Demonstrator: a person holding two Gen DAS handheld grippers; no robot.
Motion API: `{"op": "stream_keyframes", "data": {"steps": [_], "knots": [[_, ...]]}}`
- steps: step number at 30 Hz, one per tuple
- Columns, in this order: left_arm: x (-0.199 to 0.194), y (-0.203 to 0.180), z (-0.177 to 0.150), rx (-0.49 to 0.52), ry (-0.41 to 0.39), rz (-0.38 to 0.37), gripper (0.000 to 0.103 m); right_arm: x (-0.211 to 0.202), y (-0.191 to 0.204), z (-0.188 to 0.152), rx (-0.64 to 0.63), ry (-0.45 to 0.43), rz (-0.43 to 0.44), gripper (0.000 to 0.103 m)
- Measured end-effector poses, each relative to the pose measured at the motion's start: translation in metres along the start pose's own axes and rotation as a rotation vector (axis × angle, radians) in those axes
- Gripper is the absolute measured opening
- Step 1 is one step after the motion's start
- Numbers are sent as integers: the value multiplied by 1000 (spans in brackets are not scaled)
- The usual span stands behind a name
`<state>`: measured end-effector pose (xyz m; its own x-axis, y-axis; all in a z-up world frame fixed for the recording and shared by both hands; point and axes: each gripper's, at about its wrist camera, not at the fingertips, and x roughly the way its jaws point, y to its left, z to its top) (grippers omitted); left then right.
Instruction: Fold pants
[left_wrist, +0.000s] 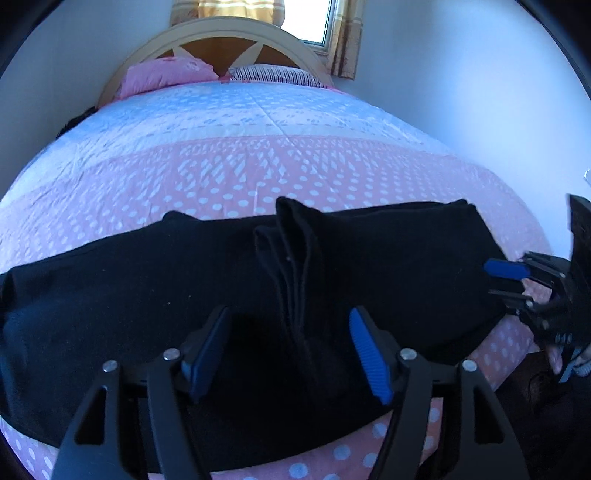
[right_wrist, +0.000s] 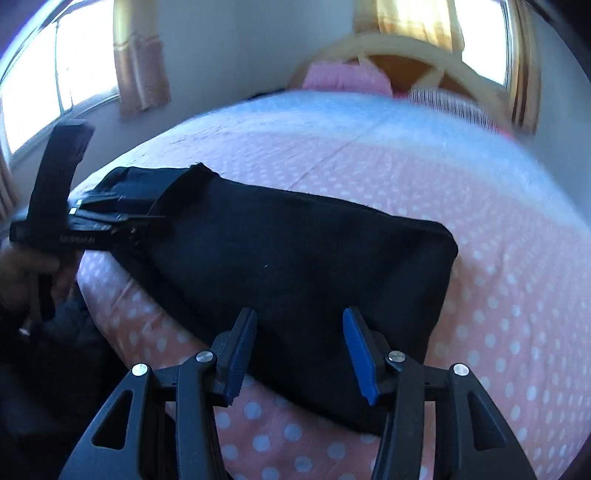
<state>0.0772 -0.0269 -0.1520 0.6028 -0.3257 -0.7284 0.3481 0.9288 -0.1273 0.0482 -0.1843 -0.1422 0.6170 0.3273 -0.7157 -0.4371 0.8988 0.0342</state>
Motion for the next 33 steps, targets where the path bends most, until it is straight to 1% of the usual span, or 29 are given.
{"op": "stream_keyframes", "data": {"steps": [3,5,7,10,12,14,16,18,20,21,23,25,27,29,31,33], "knots": [[1,-2,0,8,-7,3,77,-2,-3,4,23,23,10,52],[3,-3,-1,24,-10,14,77,-3,-1,10,29,35,-4,52],[2,-1,-1,22,-10,10,77,-10,6,17,24,2,-4,52],[-2,3,-2,8,-8,-1,77,-13,28,39,-2,-70,54,52],[-4,7,-2,-1,-4,3,77,-4,48,53,-44,-87,69,52],[-9,13,-3,-3,0,13,77,12,66,65,-74,-84,79,52],[-14,22,-4,-7,-2,28,78,29,80,73,-82,-75,113,52],[-19,32,-6,-27,-13,47,81,45,93,74,-86,-52,155,52],[-23,43,-8,-43,-16,58,81,64,106,69,-93,10,196,52],[-24,47,-8,-48,-16,67,81,72,113,63,-103,36,197,52],[-26,57,-5,-74,-21,88,81,72,116,56,-112,-11,173,53],[-29,67,-1,-100,-34,92,81,71,110,55,-64,-2,206,53],[-34,76,1,-104,-47,130,81,68,111,54,-80,6,204,53],[-39,84,4,-90,-61,180,81,61,120,50,-143,-1,173,53],[-55,101,6,-79,-100,266,81,48,128,48,-193,-46,156,53],[-65,124,7,-86,-120,373,84,37,129,49,-181,-97,164,53]]}}
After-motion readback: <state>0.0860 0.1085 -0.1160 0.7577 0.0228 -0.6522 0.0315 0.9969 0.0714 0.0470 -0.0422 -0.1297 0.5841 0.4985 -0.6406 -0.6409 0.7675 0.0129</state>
